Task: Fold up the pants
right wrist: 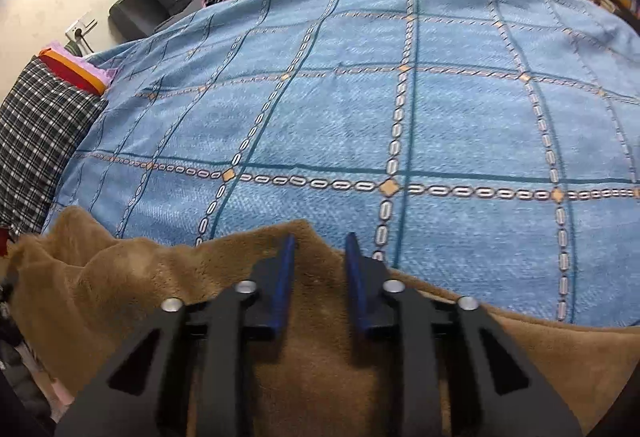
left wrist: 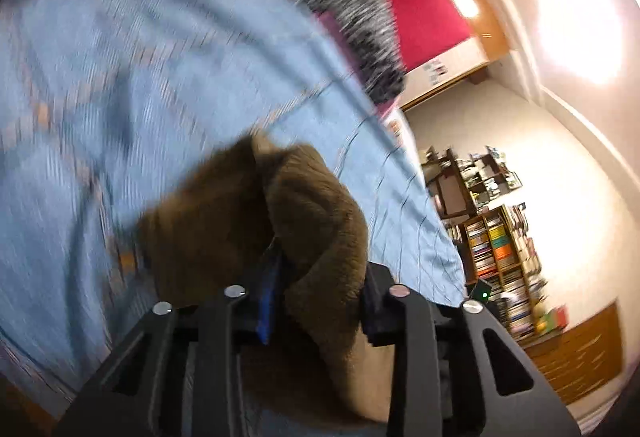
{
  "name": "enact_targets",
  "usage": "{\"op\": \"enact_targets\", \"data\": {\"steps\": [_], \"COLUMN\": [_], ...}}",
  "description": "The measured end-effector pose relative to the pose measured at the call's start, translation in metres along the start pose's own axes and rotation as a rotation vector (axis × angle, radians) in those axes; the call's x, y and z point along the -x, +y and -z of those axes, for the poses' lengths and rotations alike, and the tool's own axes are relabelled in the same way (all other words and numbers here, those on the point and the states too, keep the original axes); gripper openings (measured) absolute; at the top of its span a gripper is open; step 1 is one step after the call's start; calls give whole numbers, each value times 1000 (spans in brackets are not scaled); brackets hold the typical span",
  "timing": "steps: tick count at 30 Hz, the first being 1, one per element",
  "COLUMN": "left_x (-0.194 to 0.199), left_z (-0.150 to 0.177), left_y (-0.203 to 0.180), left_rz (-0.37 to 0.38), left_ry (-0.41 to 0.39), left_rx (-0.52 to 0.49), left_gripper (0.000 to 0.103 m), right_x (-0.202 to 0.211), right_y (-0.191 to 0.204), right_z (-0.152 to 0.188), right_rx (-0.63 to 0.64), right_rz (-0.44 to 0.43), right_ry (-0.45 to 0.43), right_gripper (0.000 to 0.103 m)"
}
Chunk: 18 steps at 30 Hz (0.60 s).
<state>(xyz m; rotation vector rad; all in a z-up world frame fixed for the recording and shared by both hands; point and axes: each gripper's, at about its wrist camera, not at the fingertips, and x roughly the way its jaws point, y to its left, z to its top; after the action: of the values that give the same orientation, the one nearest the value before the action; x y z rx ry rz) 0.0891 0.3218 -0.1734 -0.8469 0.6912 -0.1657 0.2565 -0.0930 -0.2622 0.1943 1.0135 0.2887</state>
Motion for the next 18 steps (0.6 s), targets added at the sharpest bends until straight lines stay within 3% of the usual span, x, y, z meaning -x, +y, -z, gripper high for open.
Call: {"op": "enact_targets", "data": {"steps": [3, 8, 12, 14, 15, 17, 18], "left_x": [9, -15, -13, -11, -9, 1, 8], "left_z": [-3, 13, 23, 21, 18, 13, 10], "left_y": [-9, 29, 43, 41, 40, 36, 33], "left_rz": [-59, -232, -231, -232, -237, -265, -284], "left_ry": [-35, 124, 141, 134, 128, 90, 61], "left_rx": [-146, -150, -144, -136, -132, -134, -146], "left_gripper": [30, 30, 32, 33, 37, 57, 60], "right_x": [2, 21, 38, 42, 42, 39, 34], "right_y": [3, 25, 53, 71, 78, 91, 96], "right_z": [1, 4, 10, 17, 20, 30, 38], "right_rx": [22, 71, 137, 185, 202, 236, 251], "right_rz": [38, 11, -67, -113, -133, -159, -159], "right_ry": [-7, -39, -66, -52, -44, -15, 7], "right_gripper": [21, 24, 44, 45, 45, 45, 45]}}
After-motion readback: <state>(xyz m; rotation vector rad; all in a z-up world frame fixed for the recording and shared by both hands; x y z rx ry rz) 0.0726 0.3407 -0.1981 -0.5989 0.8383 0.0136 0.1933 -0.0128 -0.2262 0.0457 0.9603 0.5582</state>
